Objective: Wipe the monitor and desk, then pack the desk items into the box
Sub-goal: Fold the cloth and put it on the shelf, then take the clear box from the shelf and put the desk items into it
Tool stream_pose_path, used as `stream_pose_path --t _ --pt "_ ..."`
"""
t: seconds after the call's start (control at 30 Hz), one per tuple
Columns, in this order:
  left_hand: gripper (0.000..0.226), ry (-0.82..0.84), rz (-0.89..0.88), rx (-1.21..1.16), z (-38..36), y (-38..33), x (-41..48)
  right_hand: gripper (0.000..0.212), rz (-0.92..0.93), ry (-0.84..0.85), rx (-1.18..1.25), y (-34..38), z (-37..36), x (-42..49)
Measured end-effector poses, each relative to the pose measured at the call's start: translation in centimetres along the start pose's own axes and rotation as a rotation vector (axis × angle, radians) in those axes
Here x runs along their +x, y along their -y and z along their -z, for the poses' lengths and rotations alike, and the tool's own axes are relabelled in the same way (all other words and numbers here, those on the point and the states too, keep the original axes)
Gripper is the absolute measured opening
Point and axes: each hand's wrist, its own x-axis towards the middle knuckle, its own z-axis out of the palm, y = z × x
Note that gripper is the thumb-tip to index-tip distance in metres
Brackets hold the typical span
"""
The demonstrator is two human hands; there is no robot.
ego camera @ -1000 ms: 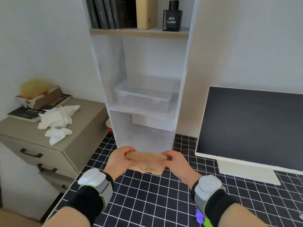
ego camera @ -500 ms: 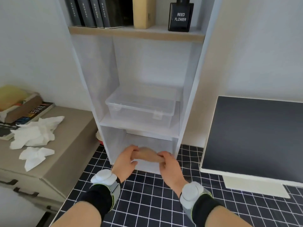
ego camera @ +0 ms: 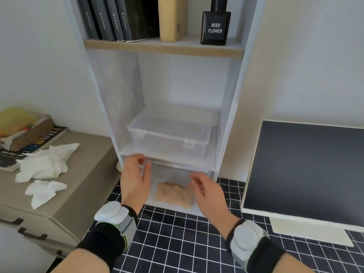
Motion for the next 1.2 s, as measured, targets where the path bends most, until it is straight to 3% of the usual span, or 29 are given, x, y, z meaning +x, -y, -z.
stream_pose_path --t 0.1,0.27,0.37,0.57,0.7,0.83,0.93,1.1,1.2 --pt "0.042 -0.134 -0.038 -0.089 0.8 -2.5 2.6 0.031 0.044 -0.217 0.193 3.7 1.7 0.7" --pt "0.066 -0.117 0.328 -0.415 0.6 -5.5 5.4 0.078 -0.188 -0.09 0.317 6.9 2.4 1.8" --pt "0.059 -0.098 0.475 -0.558 0.6 -6.8 6.7 0.09 -0.227 -0.085 0.31 8.0 2.8 3.2" --pt "0.042 -0.178 0.521 -0.501 0.4 -7.4 7.5 0.099 -0.318 -0.164 0.542 9.8 4.3 5.1" --pt "0.029 -0.339 0.587 -0.538 1.2 -7.5 6.0 0.086 -0.272 -0.169 0.56 10.0 4.8 4.0" --pt "0.038 -0.431 0.594 -0.531 3.4 -7.4 2.3 0.076 -0.23 -0.174 0.42 9.8 4.3 -0.2" --pt "0.047 -0.465 0.589 -0.522 4.9 -7.9 -1.8 0.071 -0.216 -0.238 0.362 8.7 4.4 -3.5" --pt "0.028 -0.531 0.552 -0.496 5.4 -10.7 -9.6 0.051 -0.171 -0.231 0.303 5.7 5.2 -9.4" --pt "0.03 -0.508 0.563 -0.42 4.3 -11.2 -13.8 0.045 -0.221 -0.198 0.309 2.7 5.1 -12.9"
